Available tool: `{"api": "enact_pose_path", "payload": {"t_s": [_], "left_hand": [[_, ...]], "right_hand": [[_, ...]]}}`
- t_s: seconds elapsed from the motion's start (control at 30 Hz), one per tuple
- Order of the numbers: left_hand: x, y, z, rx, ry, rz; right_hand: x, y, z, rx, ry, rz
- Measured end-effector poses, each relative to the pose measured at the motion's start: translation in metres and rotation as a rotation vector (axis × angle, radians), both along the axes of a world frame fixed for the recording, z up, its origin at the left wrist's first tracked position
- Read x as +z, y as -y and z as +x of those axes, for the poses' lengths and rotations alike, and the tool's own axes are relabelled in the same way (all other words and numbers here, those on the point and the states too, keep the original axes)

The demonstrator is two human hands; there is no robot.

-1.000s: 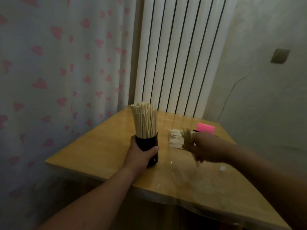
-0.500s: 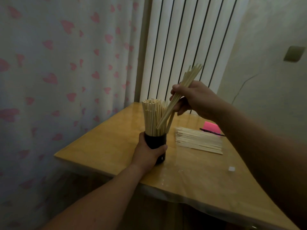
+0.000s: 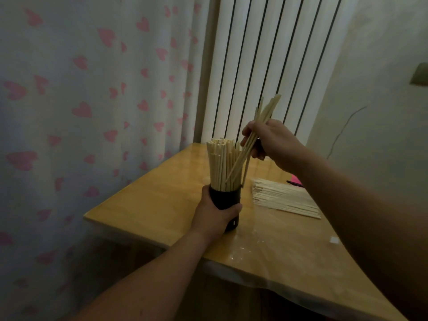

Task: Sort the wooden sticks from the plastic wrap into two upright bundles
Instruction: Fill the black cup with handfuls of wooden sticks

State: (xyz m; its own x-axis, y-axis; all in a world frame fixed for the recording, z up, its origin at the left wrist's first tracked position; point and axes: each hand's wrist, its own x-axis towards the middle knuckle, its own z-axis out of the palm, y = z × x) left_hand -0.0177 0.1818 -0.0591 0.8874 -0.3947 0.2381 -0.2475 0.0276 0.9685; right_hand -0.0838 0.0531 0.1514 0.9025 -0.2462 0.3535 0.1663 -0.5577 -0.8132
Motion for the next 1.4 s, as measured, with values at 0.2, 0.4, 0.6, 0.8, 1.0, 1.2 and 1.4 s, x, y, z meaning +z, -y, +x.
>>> {"api": "enact_pose_path", "payload": {"t_s": [0.2, 0.4, 0.6, 0.8, 1.0, 1.2, 1.4], "left_hand": [[0.002, -0.003, -0.002, -0.016, -0.007, 0.020], [0.003, -0.001, -0.001, 0.009, -0.017, 0.036], [0.002, -0.001, -0.001, 0.017, -0.010, 0.043], [0.001, -0.001, 0.001, 0.017, -0.023, 0.022], [0.001, -0.002, 0.002, 0.014, -0.040, -0.014], [0.002, 0.000, 0.000, 0.012, -0.020, 0.005], [0.002, -0.001, -0.002, -0.004, 0.019, 0.048]], "right_hand": [[-0.005, -0.024, 0.008, -0.103, 0.136, -0.224], [-0.010, -0.038, 0.014, -0.147, 0.212, -0.242], [-0.019, -0.040, 0.018, -0.246, 0.264, -0.238], [-0.022, -0.037, 0.023, -0.291, 0.277, -0.132], [-0.038, -0.016, 0.020, -0.283, 0.217, 0.079], [-0.040, 0.011, 0.012, -0.309, 0.165, 0.089], [-0.043, 0.009, 0.009, -0.316, 0.189, -0.157]]}}
